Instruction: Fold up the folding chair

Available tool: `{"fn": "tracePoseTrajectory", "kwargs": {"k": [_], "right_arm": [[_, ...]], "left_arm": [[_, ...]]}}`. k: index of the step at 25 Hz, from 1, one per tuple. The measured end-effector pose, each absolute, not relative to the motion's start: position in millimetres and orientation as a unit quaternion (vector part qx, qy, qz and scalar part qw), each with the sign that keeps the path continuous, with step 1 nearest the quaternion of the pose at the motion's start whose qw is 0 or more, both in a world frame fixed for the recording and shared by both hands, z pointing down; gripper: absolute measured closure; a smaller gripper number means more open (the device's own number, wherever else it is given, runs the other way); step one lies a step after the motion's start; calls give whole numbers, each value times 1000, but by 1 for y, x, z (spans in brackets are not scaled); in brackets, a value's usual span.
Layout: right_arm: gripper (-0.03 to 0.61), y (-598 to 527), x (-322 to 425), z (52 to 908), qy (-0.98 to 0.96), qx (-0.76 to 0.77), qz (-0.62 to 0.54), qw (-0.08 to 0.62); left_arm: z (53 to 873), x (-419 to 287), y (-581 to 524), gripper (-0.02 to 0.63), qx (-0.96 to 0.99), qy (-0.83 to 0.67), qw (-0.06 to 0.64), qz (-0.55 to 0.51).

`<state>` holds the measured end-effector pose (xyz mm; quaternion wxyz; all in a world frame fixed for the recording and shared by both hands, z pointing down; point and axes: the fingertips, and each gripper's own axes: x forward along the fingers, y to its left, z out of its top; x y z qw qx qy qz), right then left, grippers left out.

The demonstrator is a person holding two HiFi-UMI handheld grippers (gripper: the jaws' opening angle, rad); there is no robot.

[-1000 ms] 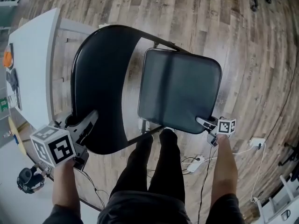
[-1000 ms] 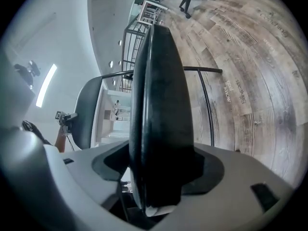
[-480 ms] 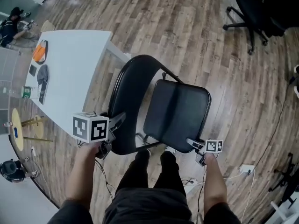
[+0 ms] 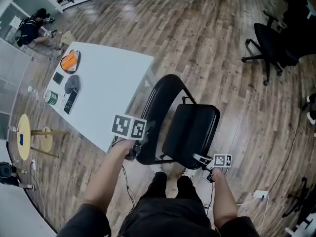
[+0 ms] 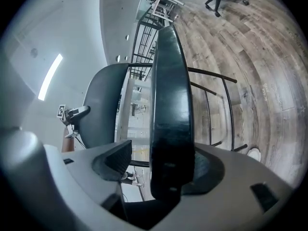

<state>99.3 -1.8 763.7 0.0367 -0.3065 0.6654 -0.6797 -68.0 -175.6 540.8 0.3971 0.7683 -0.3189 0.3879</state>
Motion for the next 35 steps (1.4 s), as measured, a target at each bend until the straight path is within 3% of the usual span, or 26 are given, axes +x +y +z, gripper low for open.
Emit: {"fn": "tracePoseTrajectory", "kwargs": {"k": [15,26,35], "right_arm": [[250,-73,-45,693,677,-299,-672,40],[249,-108,-129,682,701,-308,-643,-13],[249,-131,-176,679,710,-299,-638,-14]], "left_arm": [[517,-151,-215,543,768,-324,395,385],[512,-197,-236,545,770,-323,398,380],[514,-225,-250,546,770,-322,399,379]]}}
